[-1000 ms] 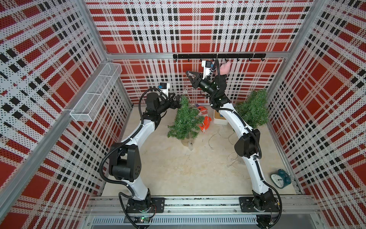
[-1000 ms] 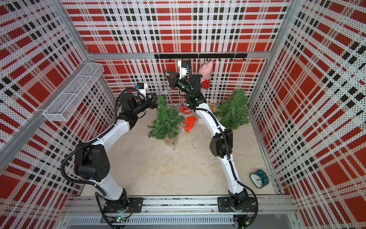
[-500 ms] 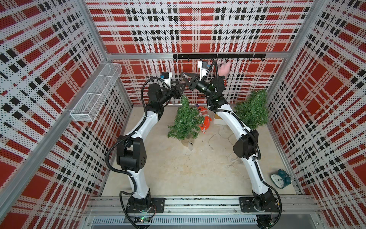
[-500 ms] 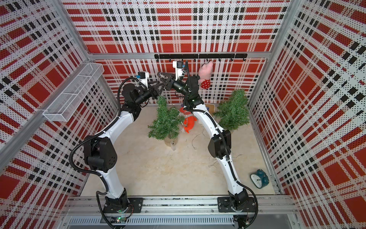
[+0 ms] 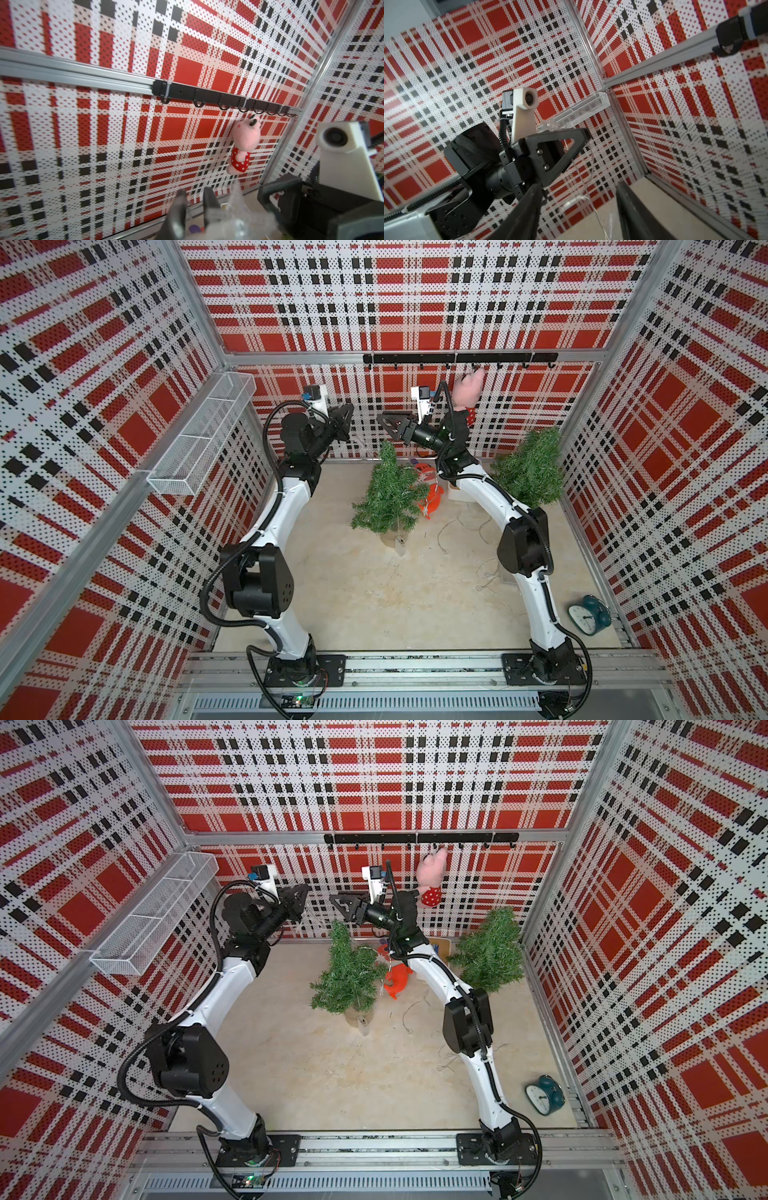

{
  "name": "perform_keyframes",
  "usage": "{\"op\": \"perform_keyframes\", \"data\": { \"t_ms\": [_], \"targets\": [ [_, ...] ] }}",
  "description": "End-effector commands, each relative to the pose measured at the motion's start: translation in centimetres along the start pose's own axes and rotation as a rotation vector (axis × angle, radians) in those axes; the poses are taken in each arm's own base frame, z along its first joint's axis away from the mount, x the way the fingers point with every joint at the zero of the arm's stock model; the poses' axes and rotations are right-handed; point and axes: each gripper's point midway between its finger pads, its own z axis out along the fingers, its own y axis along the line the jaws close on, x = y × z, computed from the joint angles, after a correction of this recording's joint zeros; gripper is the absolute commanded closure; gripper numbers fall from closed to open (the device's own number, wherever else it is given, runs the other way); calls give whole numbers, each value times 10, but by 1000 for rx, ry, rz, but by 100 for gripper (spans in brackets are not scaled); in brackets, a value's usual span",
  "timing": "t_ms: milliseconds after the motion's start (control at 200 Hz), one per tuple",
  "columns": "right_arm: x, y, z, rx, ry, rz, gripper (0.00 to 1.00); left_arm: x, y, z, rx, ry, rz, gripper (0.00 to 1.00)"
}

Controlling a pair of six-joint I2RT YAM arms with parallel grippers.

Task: Wrap string light around the christmas tree
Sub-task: Wrap the light string around the Christmas tree.

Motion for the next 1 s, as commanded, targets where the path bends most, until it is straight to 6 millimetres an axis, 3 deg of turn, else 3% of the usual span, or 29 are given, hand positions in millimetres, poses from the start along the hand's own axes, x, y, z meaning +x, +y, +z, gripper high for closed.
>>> {"op": "perform_keyframes", "data": {
  "t_ms": [0, 185, 321, 451, 506, 526, 571, 636, 762, 792, 897, 992],
  "targets": [
    [-55, 55, -27, -84, -74, -111, 28, 10, 6, -11, -131, 105, 24, 79],
    [-55, 70, -47, -57, -32, -139, 21, 19, 2, -17, -213, 178, 43, 87],
    [-56, 71, -73, 7, -44, -137, 20, -19, 10, -35, -344, 110, 69, 93],
    [-35, 71, -91, 92, -2, -155, 21, -54, -11, -50, -417, 60, 178, 94],
    [-25, 72, -101, 137, 6, -167, 22, -63, -13, -57, -461, 55, 225, 94],
    [-21, 72, -104, 155, 8, -168, 22, -61, -27, -54, -444, 60, 236, 94],
    [-13, 73, -113, 191, 12, -183, 23, -61, -33, -59, -448, 67, 250, 93],
    [1, 74, -124, 240, 29, -192, 23, -50, -34, -63, -431, 91, 228, 90],
    [22, 77, -143, 329, 71, -220, 23, 4, -17, -72, -409, 164, 128, 77],
    [25, 76, -149, 357, 81, -225, 22, 14, 4, -81, -436, 167, 87, 73],
    [36, 75, -164, 428, 113, -214, 22, 48, 37, -108, -400, 118, -117, 54],
    [56, 83, -157, 452, 189, -244, 21, 80, 62, -121, -446, 111, -142, 38]
  ]
}}
